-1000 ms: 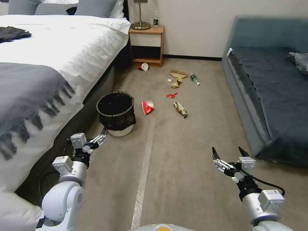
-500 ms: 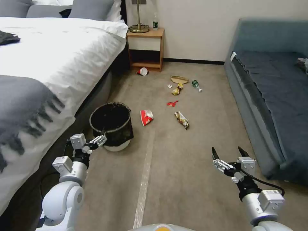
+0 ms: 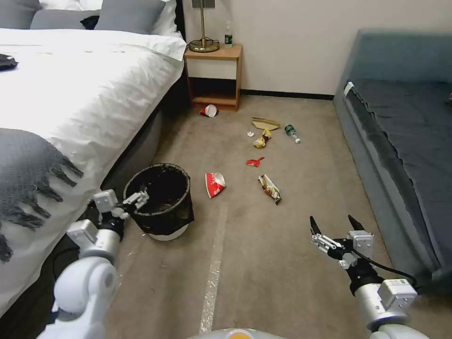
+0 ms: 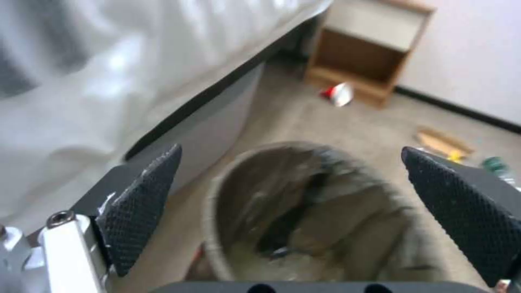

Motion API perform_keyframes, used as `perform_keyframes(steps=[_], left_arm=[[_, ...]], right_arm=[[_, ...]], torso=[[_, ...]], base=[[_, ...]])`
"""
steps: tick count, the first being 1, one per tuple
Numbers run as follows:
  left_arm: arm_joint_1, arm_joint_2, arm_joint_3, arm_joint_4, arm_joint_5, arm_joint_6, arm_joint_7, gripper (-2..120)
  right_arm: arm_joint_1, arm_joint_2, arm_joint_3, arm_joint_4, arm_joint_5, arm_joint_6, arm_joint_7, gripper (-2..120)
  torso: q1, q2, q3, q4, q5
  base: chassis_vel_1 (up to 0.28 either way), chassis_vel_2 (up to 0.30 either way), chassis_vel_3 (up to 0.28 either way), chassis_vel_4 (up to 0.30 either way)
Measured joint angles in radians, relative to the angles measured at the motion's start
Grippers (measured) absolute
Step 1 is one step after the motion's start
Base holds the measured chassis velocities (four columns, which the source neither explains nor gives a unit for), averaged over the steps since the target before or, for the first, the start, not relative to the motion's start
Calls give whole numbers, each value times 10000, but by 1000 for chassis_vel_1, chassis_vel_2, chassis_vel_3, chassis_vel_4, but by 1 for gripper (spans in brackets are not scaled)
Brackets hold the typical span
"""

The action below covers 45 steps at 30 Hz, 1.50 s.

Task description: Pick up the trash can from the floor.

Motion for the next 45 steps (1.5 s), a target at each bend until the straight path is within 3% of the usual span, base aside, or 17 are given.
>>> perform_keyframes(steps=[1,2,4,5,6,8,12,20,26,37,40,43,45], left_arm=[[-245,165,-130,205,-374,453,-291,100],[-245,165,-130,205,-374,453,-291,100],[-641,433,-236,531,-1422,1297,-1069,100],[-641,433,-236,531,-1422,1297,-1069,100],[-1023,620,-242,946,-2385,1801,-1819,100],[-1348,726,-185,1396,-2738,1913,-2143,100],[-2084,768,182,2449,-3001,1944,-2299,100],[-2340,480,469,3194,-2951,1972,-2323,100],[-2440,396,519,3862,-2881,1990,-2239,91],[-2594,349,513,4356,-3178,2115,-2115,54],[-2544,325,494,4351,-3180,2051,-2085,39],[-2532,325,487,4342,-3179,2041,-2085,35],[-2488,336,451,4317,-3177,2009,-2068,23]], right_arm=[[1,0,-6,-8,0,0,-2,100],[1,0,-6,-8,0,0,-2,100],[15,0,-15,-24,0,0,-3,100],[15,0,-15,-24,0,0,-3,100],[24,0,-23,-38,0,0,-6,100],[24,0,-24,-53,0,1,-9,100],[9,0,31,-61,9,44,-10,100],[2,0,196,-69,102,121,-9,100],[19,0,188,-68,135,156,-9,100],[8,0,104,-39,161,257,-29,100],[-13,0,56,-39,165,307,-59,100],[-13,0,45,-44,164,311,-59,100],[3,0,20,-52,163,319,-64,100]], torso=[[0,0,0,0,-1],[0,0,0,0,-1],[0,0,0,2,1],[0,0,0,2,1],[1,0,1,1,0],[1,0,0,1,1],[1,0,1,0,0],[0,0,1,0,2],[0,0,1,1,1],[0,0,1,0,2],[0,0,0,0,4],[0,0,0,1,4],[1,0,0,0,1]], base=[[0,0,0,0],[0,0,0,0],[0,0,0,0],[0,0,0,0],[0,0,0,0],[0,0,0,0],[0,0,0,0],[0,0,0,0],[0,0,0,0],[0,0,0,0],[0,0,0,0],[0,0,0,0],[0,0,0,0]])
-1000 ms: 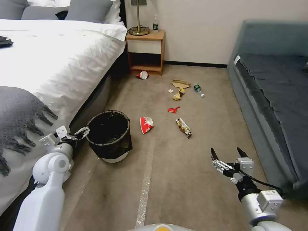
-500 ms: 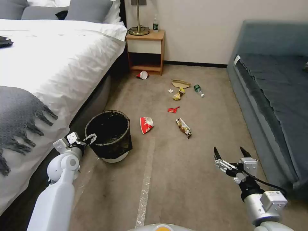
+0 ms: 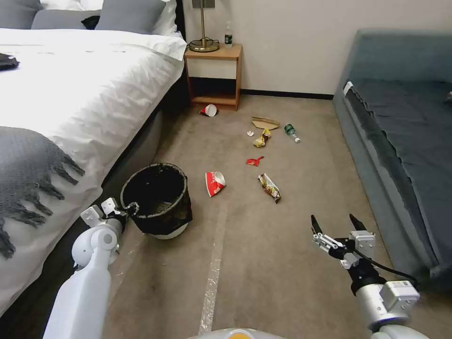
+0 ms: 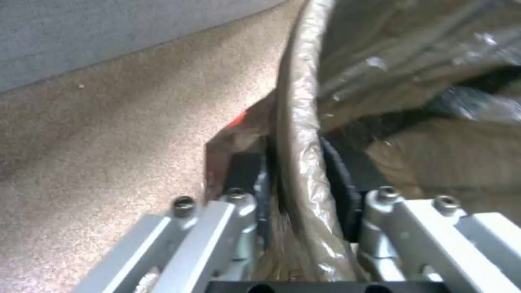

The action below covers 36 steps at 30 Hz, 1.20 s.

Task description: Pick up the trash can from the floor.

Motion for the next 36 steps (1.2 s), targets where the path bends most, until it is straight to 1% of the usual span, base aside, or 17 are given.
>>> perform_keyframes(steps=[1,3,4,7,9,10,11,12,13,15,16,18,19,21,25,28,36], left_arm=[[0,0,0,0,0,0,0,23],[44,43,-78,-43,1,-13,35,11],[44,43,-78,-43,1,-13,35,11],[151,79,-128,-226,50,-9,36,3],[460,62,-226,-1019,62,74,54,3],[460,62,-226,-1019,62,74,54,3],[666,41,-283,-1679,-35,159,71,3],[798,27,-309,-2134,-117,234,75,3],[798,27,-309,-2134,-117,234,75,3],[1040,11,-383,-2996,-353,420,36,3],[1040,11,-383,-2996,-353,420,36,3],[1280,-5,-511,-3935,-622,639,-76,3],[1280,-5,-511,-3935,-622,639,-76,3],[1450,-7,-644,-4619,-767,790,-163,3],[1531,-52,-729,-5010,-831,855,-242,3],[1672,-188,-767,-5608,-997,947,-380,3],[1770,-274,-715,-5809,-1011,971,-480,3]], right_arm=[[0,0,0,0,0,0,0,100],[11,0,-6,-21,0,19,-4,100],[11,0,-6,-21,0,19,-4,100],[10,0,-3,-103,0,109,-5,100],[-5,0,54,-156,7,168,-6,100],[-5,0,54,-156,7,168,-6,100],[-13,0,105,-165,34,186,-6,100],[-21,0,151,-164,66,189,-6,100],[-21,0,151,-164,66,189,-6,100],[-41,0,212,-147,119,189,-10,100],[-41,0,212,-147,119,189,-10,100],[-21,0,255,-110,160,189,-12,100],[-21,0,255,-110,160,189,-12,100],[6,1,258,-90,189,189,-12,100],[12,0,267,-90,208,197,-13,100],[7,0,316,-125,221,258,-35,100],[-21,0,384,-113,294,336,-38,100]], torso=[[0,0,0,0,0],[0,0,0,0,-1],[0,0,0,0,-1],[0,0,0,-1,-2],[0,0,1,3,-3],[0,0,1,3,-3],[-1,0,0,1,7],[0,0,0,0,3],[0,0,0,0,3],[-1,0,0,-2,4],[-1,0,0,-2,4],[-1,0,-1,0,2],[-1,0,-1,0,2],[0,0,-1,0,2],[0,0,-1,0,2],[0,0,-1,-1,3],[0,0,-1,0,2]], base=[[0,0,0,0],[0,0,0,0],[0,0,0,0],[0,0,0,0],[0,0,0,0],[0,0,0,0],[0,0,0,0],[0,0,0,0],[0,0,0,0],[0,0,0,0],[0,0,0,0],[0,0,0,0],[0,0,0,0],[0,0,0,0],[0,0,0,0],[0,0,0,0],[0,0,0,0]])
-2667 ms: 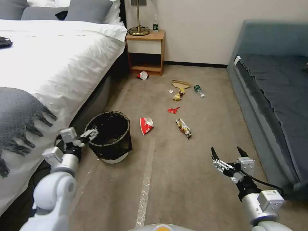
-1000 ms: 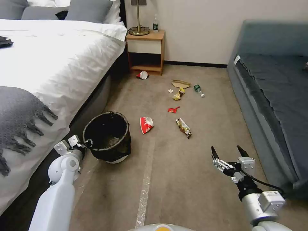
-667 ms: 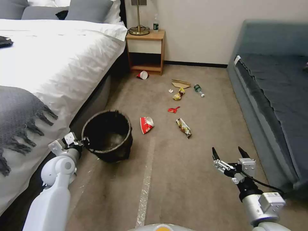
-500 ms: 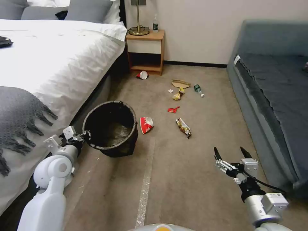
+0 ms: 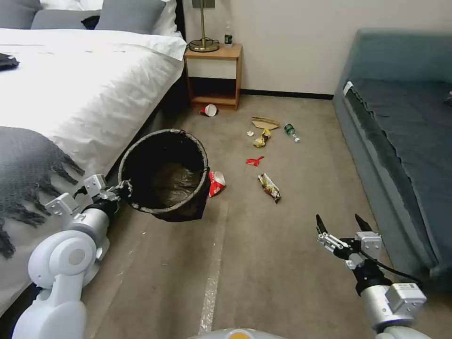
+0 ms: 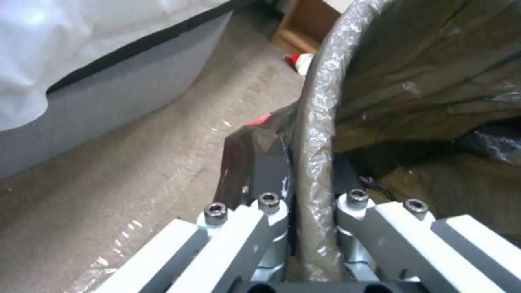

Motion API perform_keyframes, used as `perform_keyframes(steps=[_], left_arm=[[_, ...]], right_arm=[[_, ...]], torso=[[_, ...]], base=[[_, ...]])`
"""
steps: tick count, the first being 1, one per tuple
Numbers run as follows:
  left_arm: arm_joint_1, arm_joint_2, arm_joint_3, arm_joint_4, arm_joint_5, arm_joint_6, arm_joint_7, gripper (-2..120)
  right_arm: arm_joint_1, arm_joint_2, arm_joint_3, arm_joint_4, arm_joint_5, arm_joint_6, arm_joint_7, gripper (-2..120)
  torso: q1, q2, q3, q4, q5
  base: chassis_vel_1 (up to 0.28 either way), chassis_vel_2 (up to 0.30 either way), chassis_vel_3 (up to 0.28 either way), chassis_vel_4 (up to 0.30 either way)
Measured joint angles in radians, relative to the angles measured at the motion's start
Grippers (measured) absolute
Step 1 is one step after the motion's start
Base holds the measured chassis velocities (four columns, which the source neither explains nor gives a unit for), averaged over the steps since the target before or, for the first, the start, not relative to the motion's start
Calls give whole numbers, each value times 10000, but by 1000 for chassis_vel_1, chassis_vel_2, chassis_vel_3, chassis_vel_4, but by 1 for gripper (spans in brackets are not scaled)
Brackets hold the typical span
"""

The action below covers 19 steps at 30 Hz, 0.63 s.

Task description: Pick up the trash can from the floor.

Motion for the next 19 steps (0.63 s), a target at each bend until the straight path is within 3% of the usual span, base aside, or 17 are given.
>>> perform_keyframes(steps=[19], left_arm=[[268,-180,30,41,90,-125,116,3]], right_arm=[[-63,0,131,-73,80,164,27,100]], torso=[[0,0,1,0,0]], base=[[0,0,0,0]])
